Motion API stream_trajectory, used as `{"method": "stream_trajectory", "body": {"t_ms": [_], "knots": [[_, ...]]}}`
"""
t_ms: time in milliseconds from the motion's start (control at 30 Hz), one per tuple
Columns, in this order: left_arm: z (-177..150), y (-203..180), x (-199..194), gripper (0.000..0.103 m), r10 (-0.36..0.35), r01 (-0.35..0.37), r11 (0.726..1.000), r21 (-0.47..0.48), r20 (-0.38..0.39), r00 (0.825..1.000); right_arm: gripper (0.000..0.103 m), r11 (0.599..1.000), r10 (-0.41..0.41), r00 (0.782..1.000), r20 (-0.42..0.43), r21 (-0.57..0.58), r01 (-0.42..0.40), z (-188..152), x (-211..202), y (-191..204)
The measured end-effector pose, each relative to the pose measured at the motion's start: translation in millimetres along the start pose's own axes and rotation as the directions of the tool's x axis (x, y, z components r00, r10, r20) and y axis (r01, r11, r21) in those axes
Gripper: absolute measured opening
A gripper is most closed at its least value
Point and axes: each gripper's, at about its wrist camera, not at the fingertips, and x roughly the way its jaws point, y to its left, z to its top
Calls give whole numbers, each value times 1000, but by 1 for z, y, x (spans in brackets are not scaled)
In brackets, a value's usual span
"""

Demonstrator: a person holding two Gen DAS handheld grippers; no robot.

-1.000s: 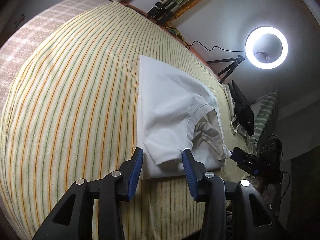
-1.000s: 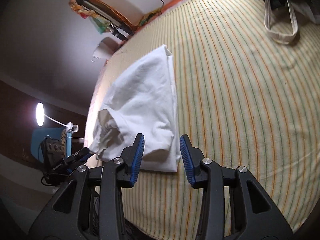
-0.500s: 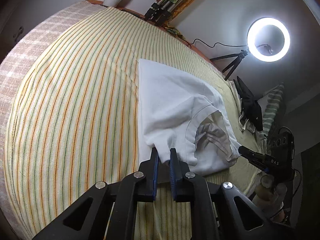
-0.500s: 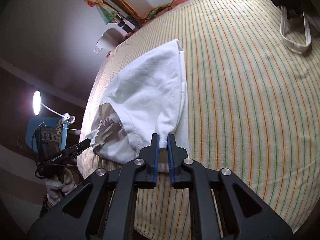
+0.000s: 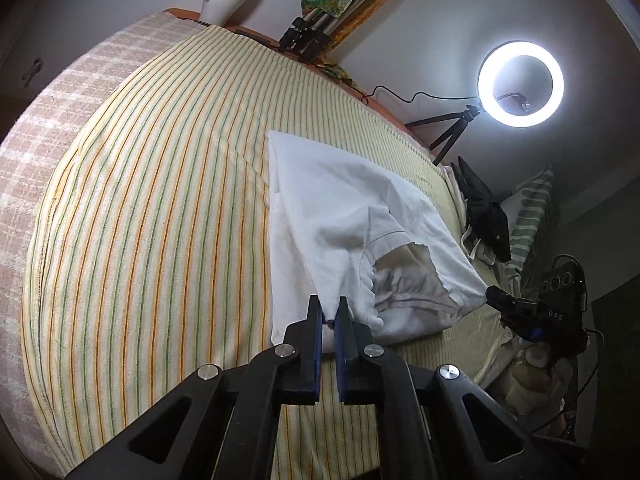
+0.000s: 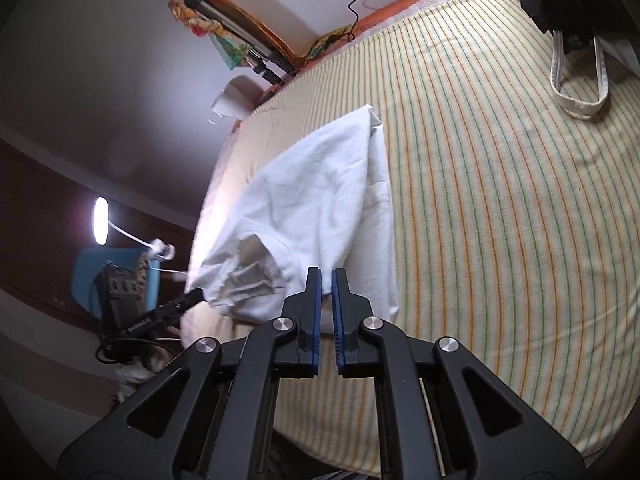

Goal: Fold small clothes

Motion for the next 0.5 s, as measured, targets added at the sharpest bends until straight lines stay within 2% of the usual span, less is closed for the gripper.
{"method": "stream_trajectory", "body": {"t_ms": [100,233,400,467,500], "knots": [[-8,4,6,1,27,-26,1000,16,-38,999,5,1000,-13,1000,0,1,13,-3,-2,-5],[-17,17,14,0,32,-33,999,-19,-60,998,4,997,-40,999,-19,59,41,-8,4,-26],[-16,19,14,0,20,-22,999,-33,-57,998,5,998,-4,1000,10,62,3,-9,-4,-28],[-15,16,14,0,18,-19,999,-26,-55,998,12,994,40,999,-24,101,-37,-10,-1,-29],[-14,15,14,0,18,-20,1000,-22,-53,998,27,993,48,998,-39,112,-44,-11,1,-28]]}}
